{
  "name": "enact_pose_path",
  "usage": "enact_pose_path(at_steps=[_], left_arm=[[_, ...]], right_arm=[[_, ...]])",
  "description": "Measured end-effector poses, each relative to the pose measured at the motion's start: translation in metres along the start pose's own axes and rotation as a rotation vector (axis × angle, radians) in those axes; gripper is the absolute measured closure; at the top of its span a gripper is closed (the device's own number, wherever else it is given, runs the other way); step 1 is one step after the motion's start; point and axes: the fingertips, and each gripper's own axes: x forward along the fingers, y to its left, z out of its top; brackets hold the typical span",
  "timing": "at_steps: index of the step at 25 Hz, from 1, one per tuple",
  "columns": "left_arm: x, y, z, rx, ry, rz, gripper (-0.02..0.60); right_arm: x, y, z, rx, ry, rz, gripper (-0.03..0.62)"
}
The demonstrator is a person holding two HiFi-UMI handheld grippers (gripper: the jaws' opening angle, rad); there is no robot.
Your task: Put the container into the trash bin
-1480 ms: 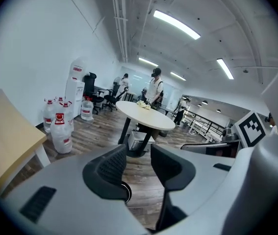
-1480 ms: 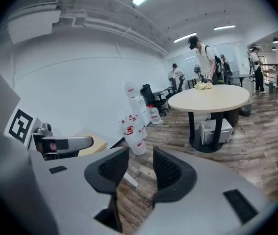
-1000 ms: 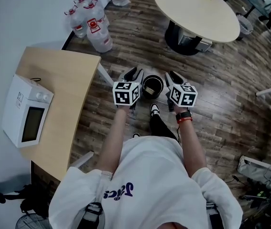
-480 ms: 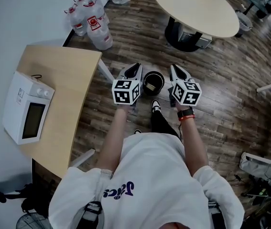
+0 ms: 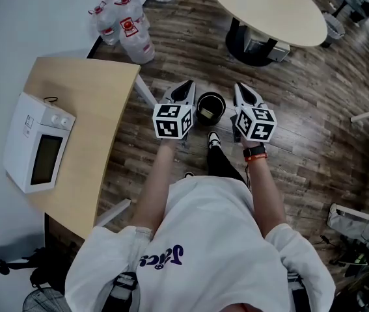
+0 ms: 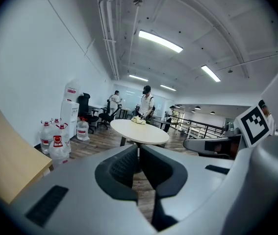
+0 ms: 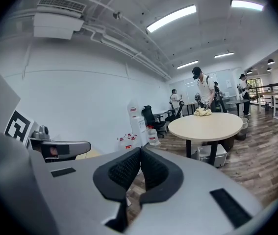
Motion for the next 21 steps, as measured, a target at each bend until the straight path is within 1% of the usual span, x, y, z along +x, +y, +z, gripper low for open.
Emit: enact_pose_path(at_steps=[3, 5, 9, 11, 13, 14, 16, 18, 21], left_arm=[[-0.001, 0.0, 0.002, -0.011, -0.013, -0.004, 0.553], [-0.001, 0.001, 0.002, -0.034, -0.018, -0.012, 0.555], [0.003, 0.003, -0.002, -0.12, -0.02, -0.052, 0.557], [0.008, 0.004, -0.004, -0.148, -0.02, -0.067, 0.558], [0.016, 0.007, -0.011, -0.177, -0.009, -0.077, 0.56], [0.022, 0.01, -0.017, -0.21, 0.001, -0.084, 0.561], [0.035, 0.018, -0.036, -0.313, 0.029, -0.098, 0.561], [0.052, 0.033, -0.066, -0.402, 0.088, -0.102, 0.561], [0.076, 0.062, -0.13, -0.457, 0.246, -0.095, 0.562]], right_arm=[[0.0, 0.002, -0.002, 0.005, 0.0, 0.004, 0.579], [0.001, 0.003, -0.003, 0.008, 0.003, 0.004, 0.579], [0.006, 0.0, -0.011, 0.013, 0.02, 0.002, 0.579], [0.01, -0.003, -0.017, 0.016, 0.035, 0.0, 0.579], [0.017, -0.007, -0.023, 0.016, 0.056, 0.0, 0.58], [0.022, -0.009, -0.027, 0.016, 0.07, 0.002, 0.579], [0.036, -0.015, -0.038, 0.032, 0.1, 0.008, 0.58], [0.058, -0.024, -0.054, 0.069, 0.135, 0.016, 0.58], [0.098, -0.035, -0.091, 0.122, 0.212, 0.037, 0.58]])
